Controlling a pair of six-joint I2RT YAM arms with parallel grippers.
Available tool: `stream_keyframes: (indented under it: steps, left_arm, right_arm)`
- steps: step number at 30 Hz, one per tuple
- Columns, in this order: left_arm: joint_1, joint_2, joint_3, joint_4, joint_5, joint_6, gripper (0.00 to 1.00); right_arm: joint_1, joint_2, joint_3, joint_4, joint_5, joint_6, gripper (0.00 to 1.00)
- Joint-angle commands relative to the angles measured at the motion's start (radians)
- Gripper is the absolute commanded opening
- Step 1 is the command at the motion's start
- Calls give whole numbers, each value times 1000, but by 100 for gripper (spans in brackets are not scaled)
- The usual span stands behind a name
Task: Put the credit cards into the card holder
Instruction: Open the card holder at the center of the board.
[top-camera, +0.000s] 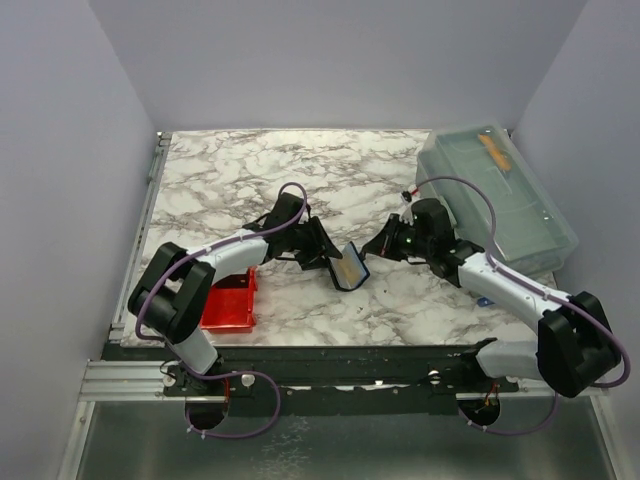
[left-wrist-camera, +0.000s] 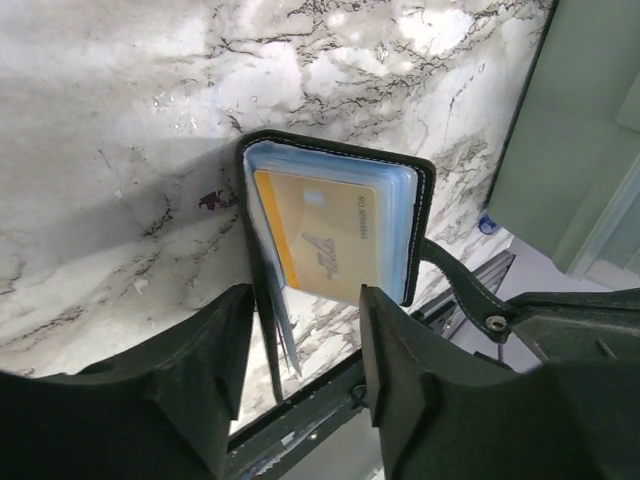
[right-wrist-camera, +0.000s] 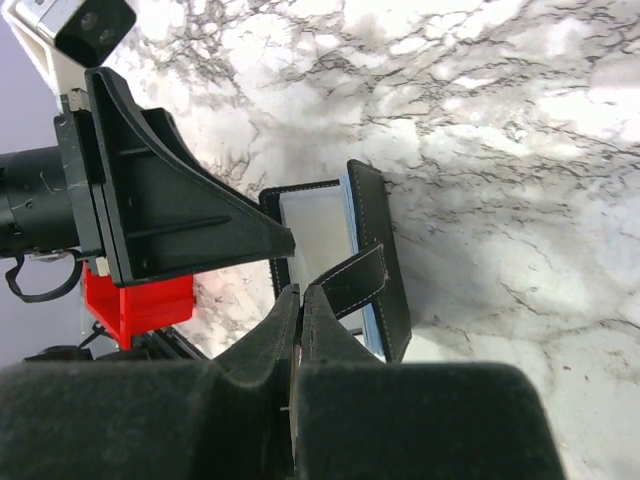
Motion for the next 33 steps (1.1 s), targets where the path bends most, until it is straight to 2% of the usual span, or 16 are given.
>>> stream_keyframes:
  steps: [1,4,7,10,14,17,21,24,28,33]
  left_arm:
    - [-7,3,-14,8,-46,71,45]
    - [-7,32,8,-40,-63,145,32]
    - [-6,72,49,-109,-62,223,28]
    - [-7,86,57,-125,-67,263,27]
    - [-7,102,82,-168,-76,304,23]
    - [-7,113,92,-186,-87,332,23]
    - [-6,129,108,-212,-88,361,25]
    - [-7,133,119,-226,-83,382,28]
    - [-8,134,121,-226,-67,382,28]
    - [-8,137,118,-226,-68,384,28]
  right_arm:
    - [-1,-44,-17,-80,91,-12,0]
    - [-2,-52,-19,-151,163,-19,1]
    - [-2,-66,-38,-227,244,-50,1]
    - [-1,-53,-28,-332,362,-103,14]
    - [-1,-36,90,-529,459,-157,29]
    - [-2,-57,134,-520,351,-186,38]
    - [-1,-48,86,-282,21,-152,49]
    - [-1,14,50,-142,-91,-99,51]
    - [-1,122,42,-80,-122,-73,51]
    - [-1,156,11,-95,-30,-79,51]
